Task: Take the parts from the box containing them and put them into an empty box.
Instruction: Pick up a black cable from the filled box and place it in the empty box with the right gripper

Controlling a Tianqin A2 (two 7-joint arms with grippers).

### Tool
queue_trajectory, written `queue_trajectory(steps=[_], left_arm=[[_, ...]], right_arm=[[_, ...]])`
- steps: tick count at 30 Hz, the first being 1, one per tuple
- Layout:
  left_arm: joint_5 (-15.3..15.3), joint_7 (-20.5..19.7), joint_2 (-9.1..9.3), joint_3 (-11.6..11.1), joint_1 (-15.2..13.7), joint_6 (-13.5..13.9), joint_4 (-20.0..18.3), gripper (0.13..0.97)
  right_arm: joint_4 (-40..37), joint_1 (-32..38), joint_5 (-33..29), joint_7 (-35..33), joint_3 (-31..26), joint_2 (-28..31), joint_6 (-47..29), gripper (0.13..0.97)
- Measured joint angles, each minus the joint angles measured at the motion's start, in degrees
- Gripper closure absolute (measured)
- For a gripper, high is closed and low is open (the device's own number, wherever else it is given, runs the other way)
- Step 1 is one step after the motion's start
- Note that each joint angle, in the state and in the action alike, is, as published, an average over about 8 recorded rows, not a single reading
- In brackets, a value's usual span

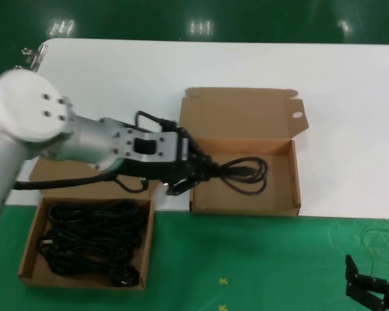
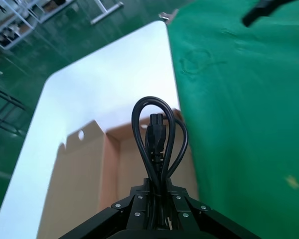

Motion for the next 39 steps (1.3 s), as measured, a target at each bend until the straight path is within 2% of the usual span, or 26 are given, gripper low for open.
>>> queue_trajectory(steps=[5, 9, 14, 18, 23, 31, 34, 39], left_arm=[[-0.93, 4.92, 6.08, -0.50, -1.71, -4.77, 8.90, 0.895], [-2.07, 9.58, 10.04, -1.33, -3.02, -7.67, 16.03, 0.896], [-3.60, 16.12, 13.80, -2.79, -4.94, -10.58, 24.54, 0.896], [-4.97, 20.83, 15.97, -4.24, -6.41, -12.62, 29.97, 0.896], [-5.90, 24.49, 17.47, -5.37, -7.63, -14.42, 34.22, 0.883], [-5.65, 27.92, 17.82, -5.67, -8.82, -16.03, 37.82, 0.864], [-5.79, 29.08, 17.57, -5.99, -9.11, -16.25, 38.22, 0.831], [-6.81, 30.13, 16.63, -6.97, -8.43, -15.28, 36.45, 0.787]], right_arm=[[0.00, 0.00, 0.00, 0.00, 0.00, 0.00, 0.00, 0.129], [0.00, 0.00, 0.00, 0.00, 0.00, 0.00, 0.00, 0.129], [0.00, 0.00, -0.01, 0.00, 0.00, 0.00, 0.00, 0.129], [0.00, 0.00, -0.01, 0.00, 0.00, 0.00, 0.00, 0.129], [0.00, 0.00, -0.01, 0.00, 0.00, 0.00, 0.00, 0.129], [0.00, 0.00, 0.00, -0.01, 0.00, 0.00, 0.00, 0.129], [0.00, 0.00, 0.00, -0.01, 0.00, 0.00, 0.00, 0.129], [0.00, 0.00, 0.00, -0.01, 0.00, 0.00, 0.00, 0.129]])
